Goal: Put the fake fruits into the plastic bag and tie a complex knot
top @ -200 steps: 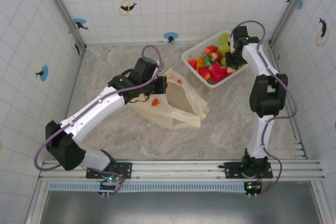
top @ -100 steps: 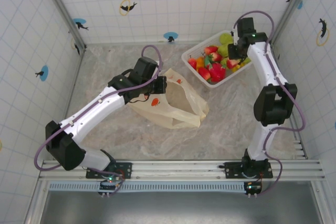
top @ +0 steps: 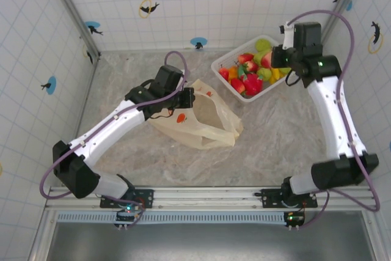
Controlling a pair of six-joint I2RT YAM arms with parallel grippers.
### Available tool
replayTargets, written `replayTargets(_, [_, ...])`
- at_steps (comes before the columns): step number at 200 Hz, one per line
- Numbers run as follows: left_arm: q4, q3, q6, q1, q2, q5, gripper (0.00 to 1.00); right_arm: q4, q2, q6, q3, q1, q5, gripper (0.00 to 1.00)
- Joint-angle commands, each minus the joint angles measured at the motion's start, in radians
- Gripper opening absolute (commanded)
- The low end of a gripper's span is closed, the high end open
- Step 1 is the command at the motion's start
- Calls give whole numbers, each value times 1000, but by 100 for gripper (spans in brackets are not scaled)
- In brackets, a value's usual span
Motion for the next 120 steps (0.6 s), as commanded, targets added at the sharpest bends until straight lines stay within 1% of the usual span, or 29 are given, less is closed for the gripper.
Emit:
replayTargets(1, [-4,31,20,9,18,25,0,111,-115,83,-93,57,-75,0])
replayTargets(30, [-1,33,21,9,26,36,0,181,-242,156,-199,175,-110,0])
replayTargets(47, [-1,31,19,9,27,35,0,220,-295,190,-257,262,-84,0])
replayTargets(79, [2,29,16,10,24,32,0,285,-343,231,-370,445,24,0])
replayTargets(97, [3,30,14,10,26,30,0,340,-342,238,-439,562,105,0])
replayTargets(120, [-4,44,14,10,29,29,0,425,-317,234,-523,693,240,0])
